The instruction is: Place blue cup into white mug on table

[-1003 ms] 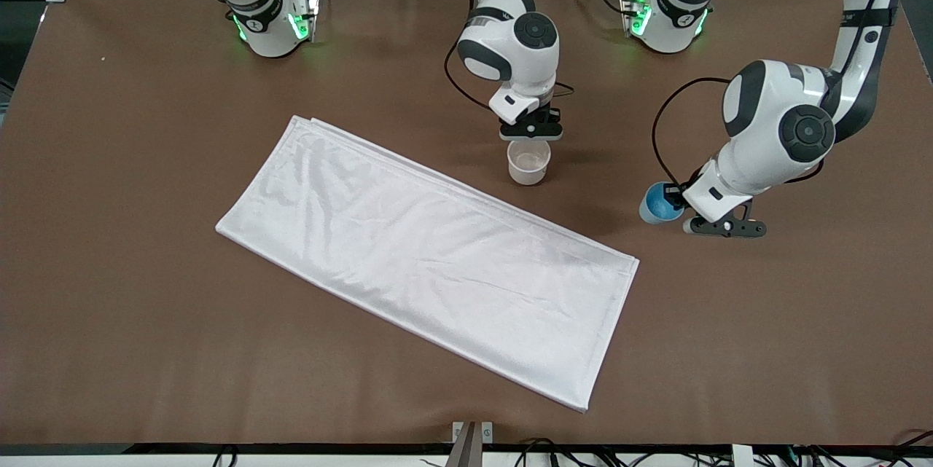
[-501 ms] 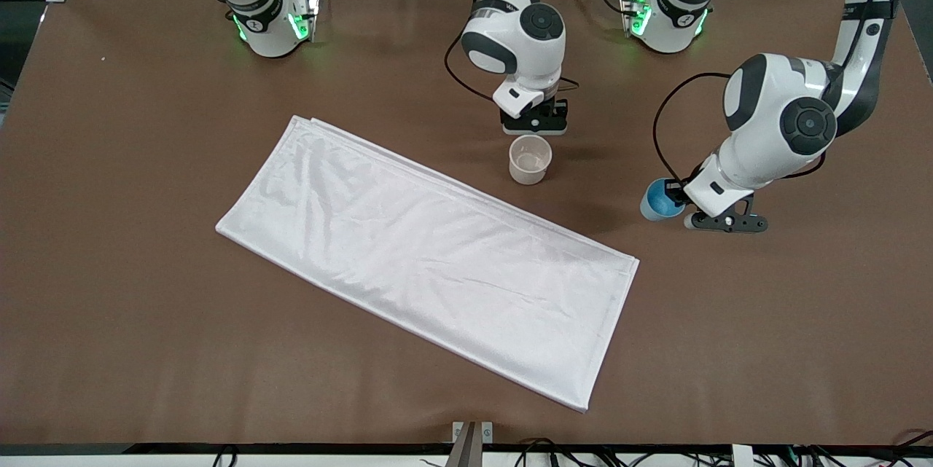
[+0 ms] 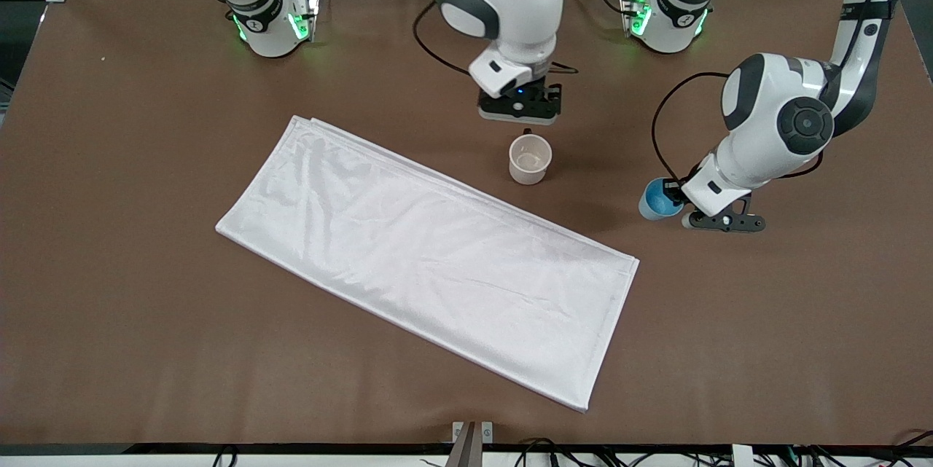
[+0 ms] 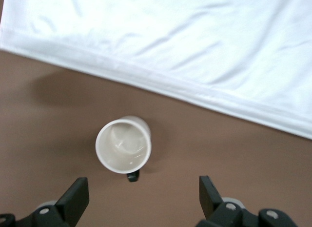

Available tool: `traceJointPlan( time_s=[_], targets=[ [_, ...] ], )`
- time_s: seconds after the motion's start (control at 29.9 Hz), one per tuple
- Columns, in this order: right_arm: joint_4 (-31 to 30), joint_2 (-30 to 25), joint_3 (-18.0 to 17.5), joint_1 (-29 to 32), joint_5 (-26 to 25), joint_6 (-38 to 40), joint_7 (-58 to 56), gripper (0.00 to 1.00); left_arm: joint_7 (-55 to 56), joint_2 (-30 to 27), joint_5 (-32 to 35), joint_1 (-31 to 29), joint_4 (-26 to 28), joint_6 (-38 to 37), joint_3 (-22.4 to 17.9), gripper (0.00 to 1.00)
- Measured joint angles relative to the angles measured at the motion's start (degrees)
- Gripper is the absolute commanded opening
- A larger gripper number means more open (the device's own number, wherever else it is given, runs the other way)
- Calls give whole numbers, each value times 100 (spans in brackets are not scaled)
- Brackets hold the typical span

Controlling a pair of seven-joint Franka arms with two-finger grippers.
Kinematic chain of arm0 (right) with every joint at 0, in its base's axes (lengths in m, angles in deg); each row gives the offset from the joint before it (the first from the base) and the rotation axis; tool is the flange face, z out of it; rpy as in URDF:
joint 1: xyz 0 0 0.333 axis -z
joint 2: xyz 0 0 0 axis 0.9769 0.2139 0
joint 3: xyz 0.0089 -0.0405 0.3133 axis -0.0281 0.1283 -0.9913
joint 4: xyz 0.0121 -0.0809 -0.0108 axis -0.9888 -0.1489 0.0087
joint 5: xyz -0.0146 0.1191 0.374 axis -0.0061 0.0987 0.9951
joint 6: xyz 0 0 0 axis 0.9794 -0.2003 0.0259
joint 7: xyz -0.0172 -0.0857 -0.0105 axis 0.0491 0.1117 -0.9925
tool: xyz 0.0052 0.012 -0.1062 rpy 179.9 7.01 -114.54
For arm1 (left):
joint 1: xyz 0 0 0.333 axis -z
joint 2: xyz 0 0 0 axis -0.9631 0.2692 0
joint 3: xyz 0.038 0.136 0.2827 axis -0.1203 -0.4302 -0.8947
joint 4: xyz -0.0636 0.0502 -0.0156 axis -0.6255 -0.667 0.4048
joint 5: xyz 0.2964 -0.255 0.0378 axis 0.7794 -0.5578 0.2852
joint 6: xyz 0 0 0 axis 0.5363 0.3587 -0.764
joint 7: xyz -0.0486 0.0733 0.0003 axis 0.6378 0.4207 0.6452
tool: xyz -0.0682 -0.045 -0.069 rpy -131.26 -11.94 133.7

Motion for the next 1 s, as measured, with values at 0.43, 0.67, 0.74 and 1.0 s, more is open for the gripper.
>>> traceJointPlan(
  time_s=[0.43,0.67,0.74,1.0],
  targets=[
    [-260,-1463,-65,1305,162,1540,-1426,100,1737,-76,0,85,55,-176,1190,0],
    [-644,-2123,-58,2243,164,1831,-2599,100,2609,-199,0,113,110,-288,1857,0],
    [-717,-2237,-54,2524,165,1896,-2982,100,2729,-213,0,125,110,-288,1957,0],
    [-937,-2357,104,3360,164,1929,-4263,100,3048,-200,0,240,59,-279,2011,0]
  ],
)
